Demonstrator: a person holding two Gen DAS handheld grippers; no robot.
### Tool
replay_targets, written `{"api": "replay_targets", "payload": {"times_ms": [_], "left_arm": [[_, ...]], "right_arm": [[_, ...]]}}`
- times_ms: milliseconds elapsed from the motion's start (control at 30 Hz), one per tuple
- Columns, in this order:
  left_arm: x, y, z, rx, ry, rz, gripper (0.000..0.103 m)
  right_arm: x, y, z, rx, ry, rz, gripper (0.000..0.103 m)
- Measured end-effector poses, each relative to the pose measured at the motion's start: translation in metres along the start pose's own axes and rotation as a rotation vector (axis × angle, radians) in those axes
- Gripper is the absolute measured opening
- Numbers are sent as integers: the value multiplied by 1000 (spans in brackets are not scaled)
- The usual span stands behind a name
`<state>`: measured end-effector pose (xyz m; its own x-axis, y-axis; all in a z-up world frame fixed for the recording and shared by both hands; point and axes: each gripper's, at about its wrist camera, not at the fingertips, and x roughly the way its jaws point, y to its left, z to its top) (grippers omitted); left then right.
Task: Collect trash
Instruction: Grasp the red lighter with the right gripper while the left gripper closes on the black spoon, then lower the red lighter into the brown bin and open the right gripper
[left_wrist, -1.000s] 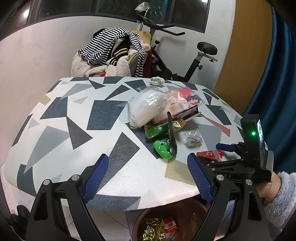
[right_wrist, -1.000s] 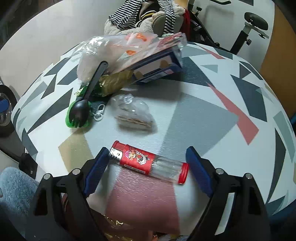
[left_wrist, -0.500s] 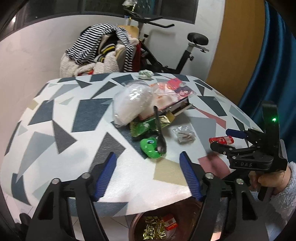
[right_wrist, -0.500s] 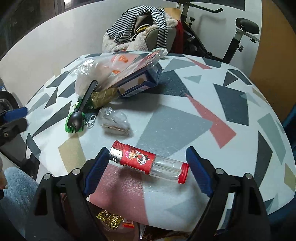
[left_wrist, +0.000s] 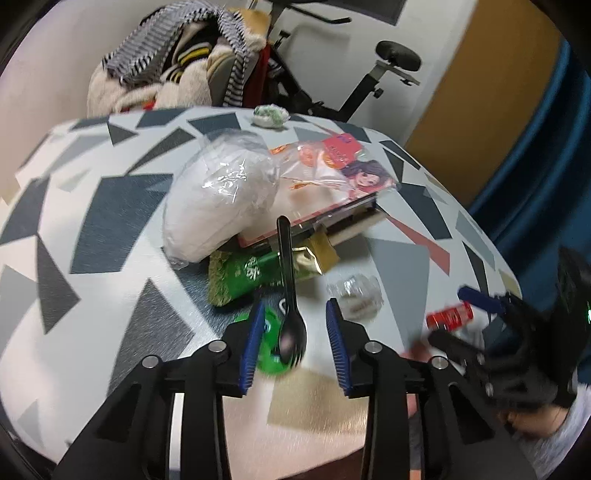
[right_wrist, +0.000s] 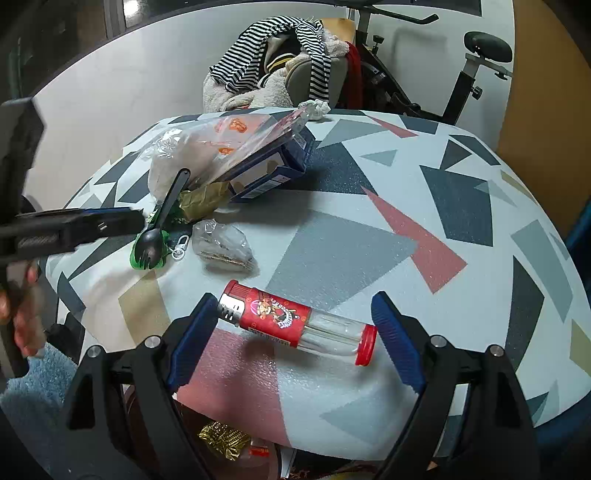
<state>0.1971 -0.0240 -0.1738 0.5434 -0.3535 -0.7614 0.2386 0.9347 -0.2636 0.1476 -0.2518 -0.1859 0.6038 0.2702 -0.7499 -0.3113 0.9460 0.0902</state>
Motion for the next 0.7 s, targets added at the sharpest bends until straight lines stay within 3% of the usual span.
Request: {"api": "replay_targets", "payload": {"times_ms": [133, 200, 267, 700], "left_arm": [[19, 6, 8, -37, 48, -13, 24], [27, 7, 10, -39, 73, -11, 9], [30, 7, 9, -32, 74, -4, 3], [-38, -12, 4, 30, -54, -44, 3]], "right_arm": [[0, 0, 0, 1, -1, 0, 84], [-1, -1, 0, 2, -4, 1, 84], [-2, -1, 1, 0, -3, 0, 84], [-29, 7, 6, -31, -48, -7, 84]]}}
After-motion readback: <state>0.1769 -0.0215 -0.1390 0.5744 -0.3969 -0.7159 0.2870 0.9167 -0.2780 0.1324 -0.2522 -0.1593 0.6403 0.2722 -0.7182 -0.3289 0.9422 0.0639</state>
